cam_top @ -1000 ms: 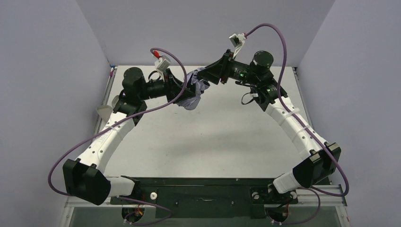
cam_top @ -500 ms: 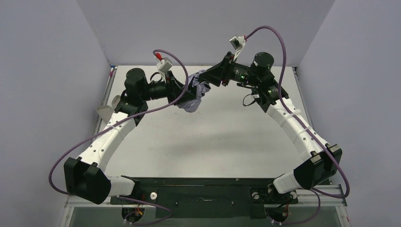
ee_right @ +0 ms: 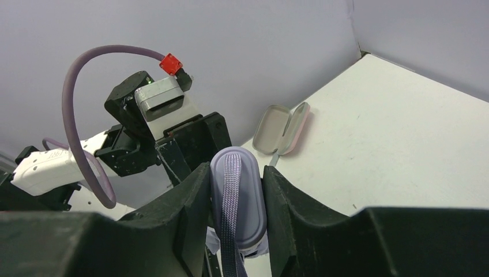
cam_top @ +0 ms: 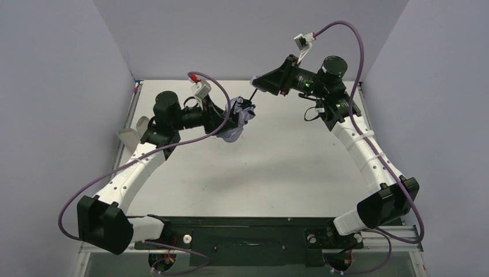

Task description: Open the umbrella

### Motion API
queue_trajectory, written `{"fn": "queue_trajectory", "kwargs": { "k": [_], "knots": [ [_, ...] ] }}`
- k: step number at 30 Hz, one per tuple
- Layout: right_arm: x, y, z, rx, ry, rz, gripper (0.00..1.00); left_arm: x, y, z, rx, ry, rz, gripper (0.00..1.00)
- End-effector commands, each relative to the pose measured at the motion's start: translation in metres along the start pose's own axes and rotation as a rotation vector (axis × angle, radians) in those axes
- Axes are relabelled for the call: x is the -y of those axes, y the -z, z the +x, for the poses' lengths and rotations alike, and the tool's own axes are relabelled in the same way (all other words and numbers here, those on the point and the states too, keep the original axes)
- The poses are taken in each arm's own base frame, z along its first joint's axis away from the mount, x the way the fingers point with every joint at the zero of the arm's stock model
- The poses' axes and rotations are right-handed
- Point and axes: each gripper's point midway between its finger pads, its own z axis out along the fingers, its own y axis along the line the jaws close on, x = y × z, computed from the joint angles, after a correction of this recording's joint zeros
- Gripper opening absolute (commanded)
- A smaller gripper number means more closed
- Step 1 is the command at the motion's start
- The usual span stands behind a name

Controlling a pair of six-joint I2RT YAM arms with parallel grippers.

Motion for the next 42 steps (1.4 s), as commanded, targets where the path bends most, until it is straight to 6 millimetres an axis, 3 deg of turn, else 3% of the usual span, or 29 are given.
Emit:
{"fn": "queue_trajectory", "kwargs": {
  "k": [1, 2, 4, 5, 6, 7, 8, 9, 11, 16, 24, 33, 36, 38, 39, 40, 41, 42],
  "knots": [
    [-0.021, 0.020, -0.081, 0.218, 0.174, 0.011, 0.00, -0.002, 0.012, 0.018, -0.041, -0.062, -0.023, 0.00],
    [-0.020, 0.021, -0.081, 0.219, 0.175, 0.015, 0.00, -0.003, 0.013, 0.020, -0.045, -0.073, -0.035, 0.00],
    [-0.016, 0.021, -0.076, 0.209, 0.172, 0.024, 0.00, -0.008, 0.015, 0.024, -0.059, -0.101, -0.059, 0.10],
    [-0.015, 0.022, -0.074, 0.206, 0.170, 0.026, 0.00, -0.009, 0.016, 0.027, -0.074, -0.113, -0.068, 0.29],
    [-0.012, 0.021, -0.068, 0.197, 0.159, 0.030, 0.00, -0.010, 0.017, 0.024, -0.071, -0.129, -0.082, 0.38],
    [-0.014, 0.020, -0.064, 0.191, 0.160, 0.027, 0.00, -0.011, 0.017, 0.025, -0.081, -0.141, -0.088, 0.54],
    [-0.011, 0.019, -0.058, 0.179, 0.151, 0.033, 0.00, -0.012, 0.016, 0.019, -0.076, -0.158, -0.102, 0.61],
    [-0.012, 0.018, -0.053, 0.167, 0.157, 0.034, 0.00, -0.011, 0.015, 0.018, -0.085, -0.175, -0.103, 0.83],
    [-0.011, 0.016, -0.042, 0.139, 0.170, 0.046, 0.00, -0.011, 0.011, 0.012, -0.090, -0.214, -0.118, 1.00],
    [-0.010, 0.009, -0.009, 0.034, 0.221, 0.091, 0.00, -0.006, -0.003, 0.000, -0.086, -0.337, -0.139, 0.97],
    [-0.018, 0.010, -0.001, -0.023, 0.343, 0.115, 0.00, 0.005, -0.031, -0.005, -0.044, -0.545, -0.194, 0.97],
    [-0.026, 0.007, 0.007, -0.046, 0.326, 0.090, 0.00, -0.029, -0.048, -0.004, -0.001, -0.534, -0.416, 0.97],
    [-0.027, 0.005, 0.007, -0.042, 0.318, 0.086, 0.00, -0.029, -0.055, 0.001, 0.012, -0.485, -0.421, 0.99],
    [-0.028, 0.005, 0.004, -0.033, 0.318, 0.086, 0.00, -0.024, -0.061, 0.011, -0.006, -0.464, -0.379, 0.87],
    [-0.029, 0.005, 0.002, -0.029, 0.321, 0.087, 0.00, -0.022, -0.062, 0.015, -0.010, -0.456, -0.363, 0.74],
    [-0.030, 0.005, -0.001, -0.023, 0.326, 0.090, 0.00, -0.019, -0.062, 0.022, -0.023, -0.449, -0.337, 0.68],
    [-0.030, 0.006, -0.002, -0.020, 0.327, 0.096, 0.00, -0.017, -0.062, 0.026, -0.028, -0.443, -0.326, 0.54],
    [-0.032, 0.007, -0.005, -0.013, 0.337, 0.096, 0.00, -0.015, -0.061, 0.035, -0.042, -0.436, -0.308, 0.47]
  ]
}}
